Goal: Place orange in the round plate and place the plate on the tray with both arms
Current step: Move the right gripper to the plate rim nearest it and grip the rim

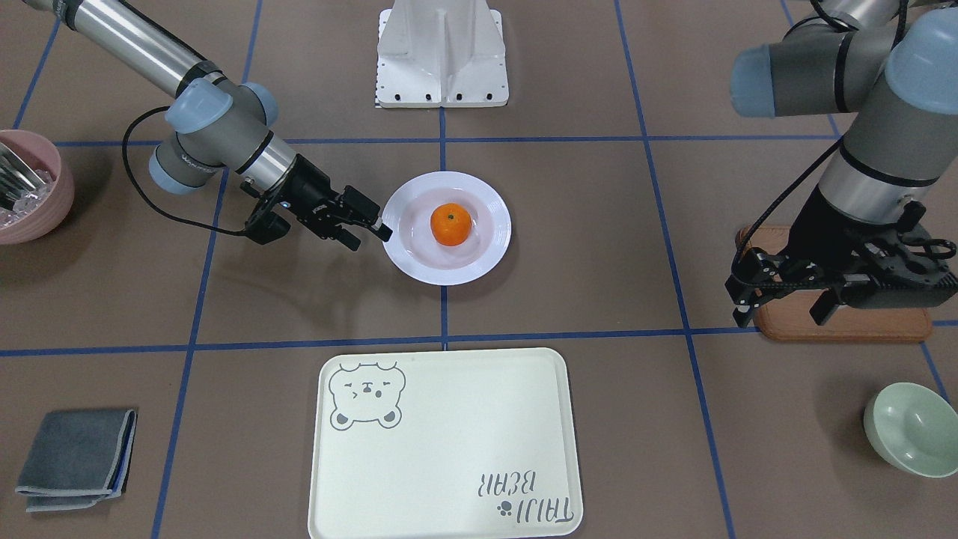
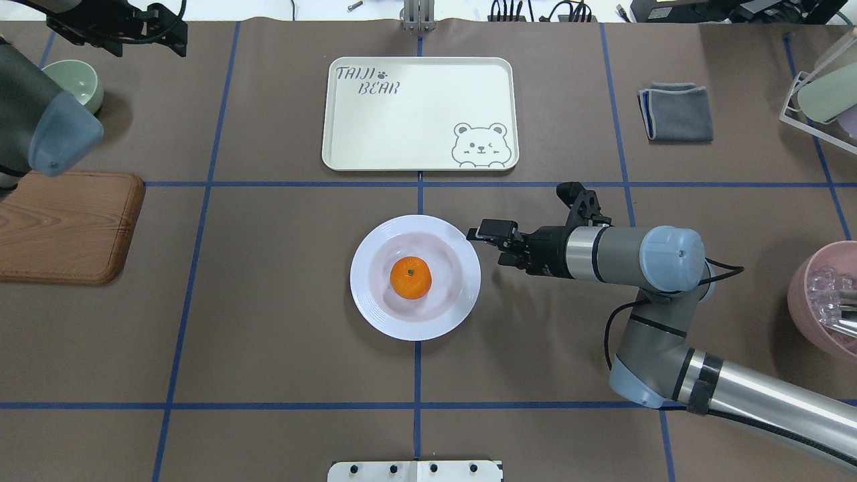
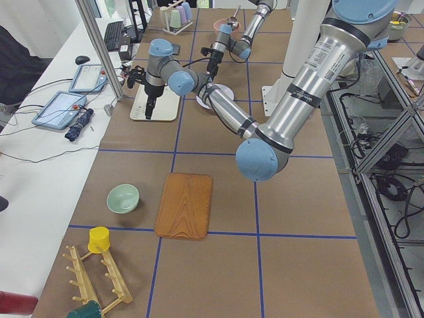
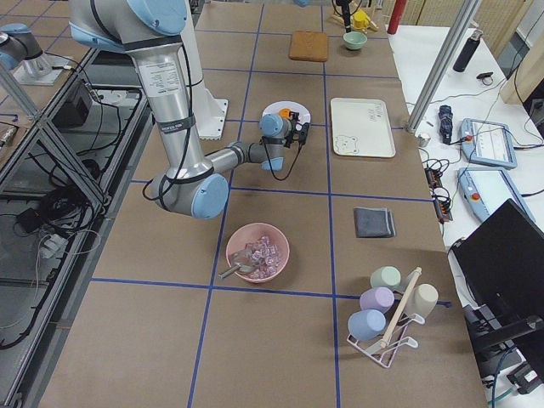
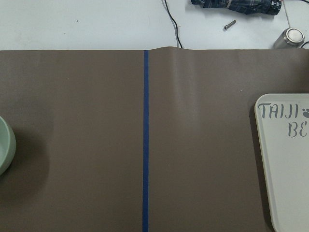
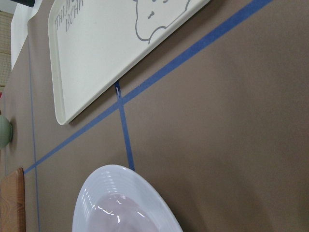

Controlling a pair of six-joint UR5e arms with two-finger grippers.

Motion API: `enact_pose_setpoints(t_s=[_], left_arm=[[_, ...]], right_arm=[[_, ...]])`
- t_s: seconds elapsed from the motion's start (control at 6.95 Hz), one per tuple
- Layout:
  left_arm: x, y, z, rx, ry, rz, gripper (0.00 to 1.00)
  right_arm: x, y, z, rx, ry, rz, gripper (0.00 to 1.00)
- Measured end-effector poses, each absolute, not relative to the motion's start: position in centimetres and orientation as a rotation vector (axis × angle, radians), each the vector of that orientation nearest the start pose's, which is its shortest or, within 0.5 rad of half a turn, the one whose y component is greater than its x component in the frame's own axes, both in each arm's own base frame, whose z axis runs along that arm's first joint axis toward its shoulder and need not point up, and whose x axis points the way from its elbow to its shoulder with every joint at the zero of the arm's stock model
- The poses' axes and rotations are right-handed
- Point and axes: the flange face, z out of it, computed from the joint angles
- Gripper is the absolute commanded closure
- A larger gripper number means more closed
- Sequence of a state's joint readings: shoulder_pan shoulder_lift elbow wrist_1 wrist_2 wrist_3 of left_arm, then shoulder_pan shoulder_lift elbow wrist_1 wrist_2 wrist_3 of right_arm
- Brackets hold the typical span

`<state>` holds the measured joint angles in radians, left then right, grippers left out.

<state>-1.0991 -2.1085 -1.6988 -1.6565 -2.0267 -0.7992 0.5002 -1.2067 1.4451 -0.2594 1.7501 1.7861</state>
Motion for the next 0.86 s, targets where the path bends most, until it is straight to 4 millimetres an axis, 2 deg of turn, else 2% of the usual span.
enact_pose_setpoints(t_s=[0.43, 0.86], left_arm=[[21.7, -63.0, 28.7, 0.331, 0.781, -0.142, 0.01], [21.6, -63.0, 28.8, 0.331, 0.78, -0.144, 0.01]], right_arm=[[-51.6, -38.5, 36.4, 0.045, -1.59, 0.409, 0.0], [-52.9, -37.6, 35.4, 0.036, -1.599, 0.397, 0.0]])
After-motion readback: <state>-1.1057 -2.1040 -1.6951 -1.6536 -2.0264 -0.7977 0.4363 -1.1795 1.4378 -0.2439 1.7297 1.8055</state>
